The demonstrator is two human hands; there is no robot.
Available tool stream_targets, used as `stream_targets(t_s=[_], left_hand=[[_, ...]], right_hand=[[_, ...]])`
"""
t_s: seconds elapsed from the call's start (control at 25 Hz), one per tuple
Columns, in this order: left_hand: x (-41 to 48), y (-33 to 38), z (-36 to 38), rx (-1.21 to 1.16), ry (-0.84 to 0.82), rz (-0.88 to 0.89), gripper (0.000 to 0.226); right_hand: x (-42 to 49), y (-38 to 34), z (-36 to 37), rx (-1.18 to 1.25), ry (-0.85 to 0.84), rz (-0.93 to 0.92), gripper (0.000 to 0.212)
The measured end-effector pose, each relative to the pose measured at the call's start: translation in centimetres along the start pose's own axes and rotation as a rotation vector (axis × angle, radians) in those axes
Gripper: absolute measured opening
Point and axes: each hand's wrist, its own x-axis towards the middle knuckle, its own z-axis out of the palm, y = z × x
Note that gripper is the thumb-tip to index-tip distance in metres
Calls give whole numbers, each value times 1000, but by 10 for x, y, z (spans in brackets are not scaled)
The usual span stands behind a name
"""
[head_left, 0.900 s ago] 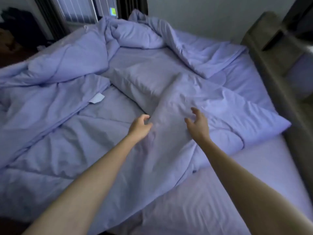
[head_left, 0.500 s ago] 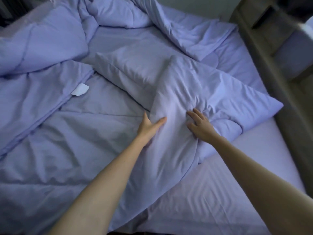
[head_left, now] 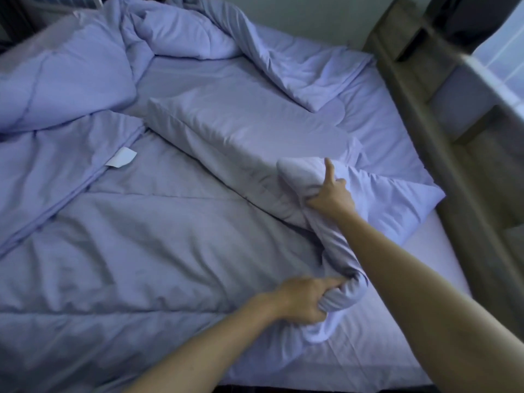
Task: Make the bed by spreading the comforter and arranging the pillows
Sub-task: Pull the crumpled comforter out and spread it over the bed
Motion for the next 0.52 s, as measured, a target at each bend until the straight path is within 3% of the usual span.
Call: stream_targets(t_s=[0.12,0.2,0.28,0.32,0.4,0.52], left_hand=[[-9,3,21,-78,-141,-56,64],[-4,-11,21,-81,-57,-118,49],[11,-37,15,196,138,-192,64],[19,-50,10,367,157,-268,72],[36,-66,9,574,91,-435,72],[67,-54,40,590,-56,-501,68]], right_hand=[[-12,55,-8,76,209,87,65],[-24,94,-32,236,335,120,46],[-48,140,-60,440,443,151,38],[-63,164,-72,552,500,167,34],[-99,214,-90,763,607,216,26],[-158,281,-102,955,724,235,35]])
